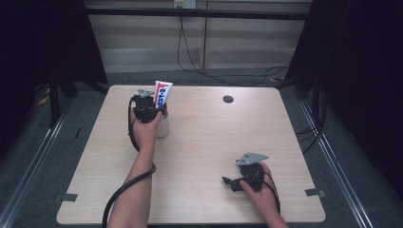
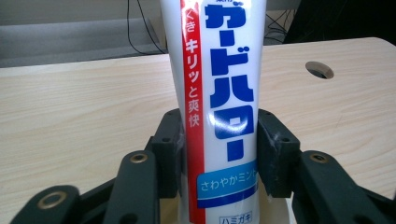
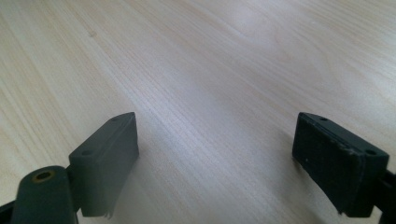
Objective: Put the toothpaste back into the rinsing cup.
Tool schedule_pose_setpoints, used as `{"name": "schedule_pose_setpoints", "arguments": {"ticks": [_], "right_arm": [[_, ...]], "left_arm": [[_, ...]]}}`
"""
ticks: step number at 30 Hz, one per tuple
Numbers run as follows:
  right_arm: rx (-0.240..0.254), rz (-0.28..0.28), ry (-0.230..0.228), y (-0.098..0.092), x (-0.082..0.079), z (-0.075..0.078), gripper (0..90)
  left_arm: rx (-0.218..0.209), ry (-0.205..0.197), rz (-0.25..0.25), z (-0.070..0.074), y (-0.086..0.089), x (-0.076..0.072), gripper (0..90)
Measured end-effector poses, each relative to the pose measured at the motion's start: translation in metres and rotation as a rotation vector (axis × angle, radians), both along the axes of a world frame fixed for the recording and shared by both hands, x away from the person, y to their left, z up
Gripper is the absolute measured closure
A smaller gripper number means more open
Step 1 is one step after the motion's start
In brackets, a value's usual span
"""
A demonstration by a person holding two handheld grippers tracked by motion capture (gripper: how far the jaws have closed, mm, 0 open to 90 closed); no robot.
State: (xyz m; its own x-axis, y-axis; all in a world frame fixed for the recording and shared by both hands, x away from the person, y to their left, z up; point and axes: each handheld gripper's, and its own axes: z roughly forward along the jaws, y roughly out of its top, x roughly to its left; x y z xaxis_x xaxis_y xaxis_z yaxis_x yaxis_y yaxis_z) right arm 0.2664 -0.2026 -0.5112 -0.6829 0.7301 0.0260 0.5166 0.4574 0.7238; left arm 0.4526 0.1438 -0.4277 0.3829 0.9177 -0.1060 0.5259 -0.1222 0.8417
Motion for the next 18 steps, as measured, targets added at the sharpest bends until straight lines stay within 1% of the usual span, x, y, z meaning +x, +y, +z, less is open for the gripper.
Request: {"name": "schedule_pose_setpoints", "arguments": {"ticks": [2, 4, 6, 7, 11, 12, 13, 15, 18], "right_arm": [[0.0, 0.0, 0.0, 0.0, 0.0, 0.0, 14.1], [0.0, 0.0, 0.0, 0.0, 0.0, 0.0, 14.1], [0.0, 0.0, 0.0, 0.0, 0.0, 0.0, 14.2], [0.0, 0.0, 0.0, 0.0, 0.0, 0.0, 14.2], [0.0, 0.0, 0.0, 0.0, 0.0, 0.0, 14.2], [0.0, 0.0, 0.0, 0.0, 0.0, 0.0, 14.1], [0.0, 0.0, 0.0, 0.0, 0.0, 0.0, 14.1], [0.0, 0.0, 0.0, 0.0, 0.0, 0.0, 14.1], [0.0, 0.0, 0.0, 0.0, 0.0, 0.0, 14.1]], "left_arm": [[0.0, -0.004, 0.0, 0.0, 0.0, -0.001, 59.5], [0.011, -0.02, -0.004, 0.0, -0.001, -0.002, 60.6], [-0.004, -0.032, -0.003, -0.002, 0.0, -0.003, 61.6], [-0.021, -0.037, 0.002, -0.003, 0.0, -0.004, 61.7], [-0.031, -0.061, 0.009, -0.007, 0.001, -0.007, 61.9], [-0.021, -0.067, -0.001, -0.007, 0.001, -0.008, 61.7], [-0.023, -0.073, 0.001, -0.008, 0.0, -0.009, 61.4], [-0.03, -0.069, 0.006, -0.009, 0.0, -0.011, 60.5], [-0.022, -0.074, 0.005, -0.009, 0.0, -0.012, 59.2]]}}
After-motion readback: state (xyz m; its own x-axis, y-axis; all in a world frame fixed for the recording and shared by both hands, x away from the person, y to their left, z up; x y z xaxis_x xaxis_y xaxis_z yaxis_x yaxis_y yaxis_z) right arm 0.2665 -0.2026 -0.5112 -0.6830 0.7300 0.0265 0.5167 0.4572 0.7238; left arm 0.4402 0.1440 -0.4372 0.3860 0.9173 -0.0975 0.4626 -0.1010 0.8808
